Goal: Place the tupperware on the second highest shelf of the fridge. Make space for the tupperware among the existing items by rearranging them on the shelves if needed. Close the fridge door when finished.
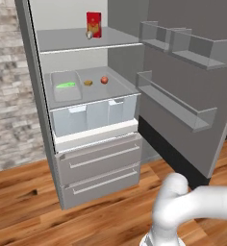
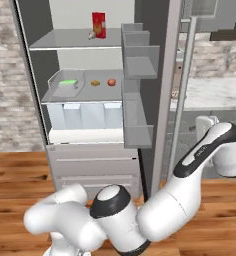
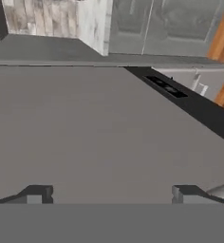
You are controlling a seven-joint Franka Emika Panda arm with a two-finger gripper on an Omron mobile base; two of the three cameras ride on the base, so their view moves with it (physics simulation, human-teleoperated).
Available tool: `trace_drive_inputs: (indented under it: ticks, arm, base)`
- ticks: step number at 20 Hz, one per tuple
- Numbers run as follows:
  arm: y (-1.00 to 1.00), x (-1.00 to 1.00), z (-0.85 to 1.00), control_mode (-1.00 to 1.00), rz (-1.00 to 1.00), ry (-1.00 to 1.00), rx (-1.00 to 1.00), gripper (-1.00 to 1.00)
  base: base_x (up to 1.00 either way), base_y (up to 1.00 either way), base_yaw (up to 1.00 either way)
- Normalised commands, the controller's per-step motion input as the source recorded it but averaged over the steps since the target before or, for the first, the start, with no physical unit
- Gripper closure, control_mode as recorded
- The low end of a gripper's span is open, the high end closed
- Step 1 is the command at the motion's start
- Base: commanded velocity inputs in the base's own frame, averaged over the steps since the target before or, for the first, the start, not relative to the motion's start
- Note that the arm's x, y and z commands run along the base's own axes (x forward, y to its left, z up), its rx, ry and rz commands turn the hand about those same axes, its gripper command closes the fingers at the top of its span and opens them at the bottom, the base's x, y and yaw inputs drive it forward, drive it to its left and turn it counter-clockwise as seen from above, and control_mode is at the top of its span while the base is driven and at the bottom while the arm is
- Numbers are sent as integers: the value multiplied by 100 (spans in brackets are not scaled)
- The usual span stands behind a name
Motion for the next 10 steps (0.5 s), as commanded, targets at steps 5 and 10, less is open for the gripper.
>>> trace_drive_inputs:
  ticks: [5,10]
  arm:
    - [10,62,-12,-100,4,15,2,-100]
    - [0,51,0,-100,6,15,5,-100]
  base:
    - [0,0,0]
    - [0,0,0]
